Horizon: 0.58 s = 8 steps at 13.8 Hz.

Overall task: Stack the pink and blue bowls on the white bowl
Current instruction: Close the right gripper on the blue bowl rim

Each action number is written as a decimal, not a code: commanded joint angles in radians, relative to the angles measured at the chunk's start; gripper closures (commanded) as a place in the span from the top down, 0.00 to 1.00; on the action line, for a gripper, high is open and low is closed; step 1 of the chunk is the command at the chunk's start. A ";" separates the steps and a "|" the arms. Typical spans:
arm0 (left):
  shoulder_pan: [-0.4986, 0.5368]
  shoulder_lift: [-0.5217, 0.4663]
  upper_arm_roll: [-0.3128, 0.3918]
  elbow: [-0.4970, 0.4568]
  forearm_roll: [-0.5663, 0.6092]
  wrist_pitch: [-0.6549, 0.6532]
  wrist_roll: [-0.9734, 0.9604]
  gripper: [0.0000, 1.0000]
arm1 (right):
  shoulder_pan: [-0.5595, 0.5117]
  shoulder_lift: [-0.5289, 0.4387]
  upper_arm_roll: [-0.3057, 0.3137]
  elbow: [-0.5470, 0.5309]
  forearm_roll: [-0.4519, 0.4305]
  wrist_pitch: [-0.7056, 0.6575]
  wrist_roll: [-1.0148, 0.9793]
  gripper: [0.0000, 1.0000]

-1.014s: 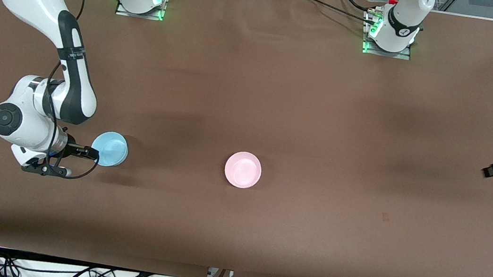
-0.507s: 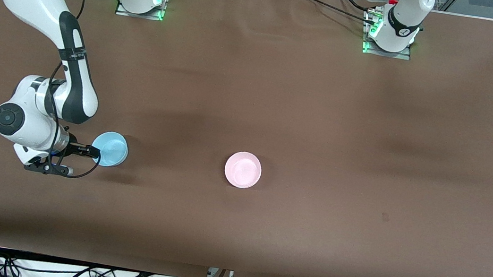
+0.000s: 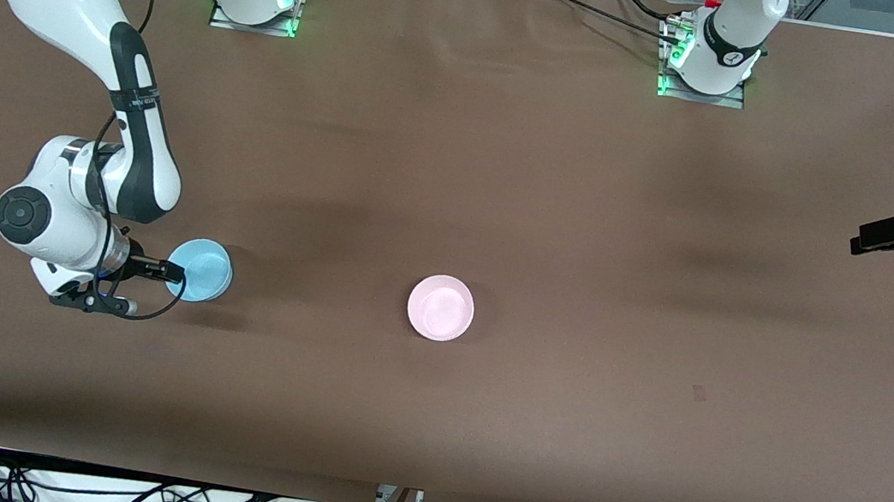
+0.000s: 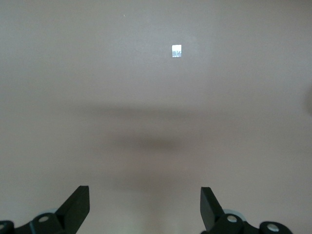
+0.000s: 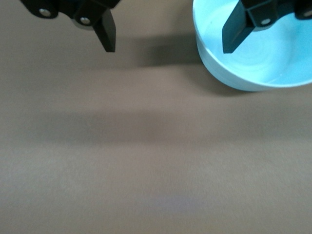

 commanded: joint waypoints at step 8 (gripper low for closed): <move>0.010 -0.022 -0.026 -0.037 0.019 0.010 -0.006 1.00 | 0.001 -0.077 0.023 -0.102 0.015 0.017 -0.019 0.90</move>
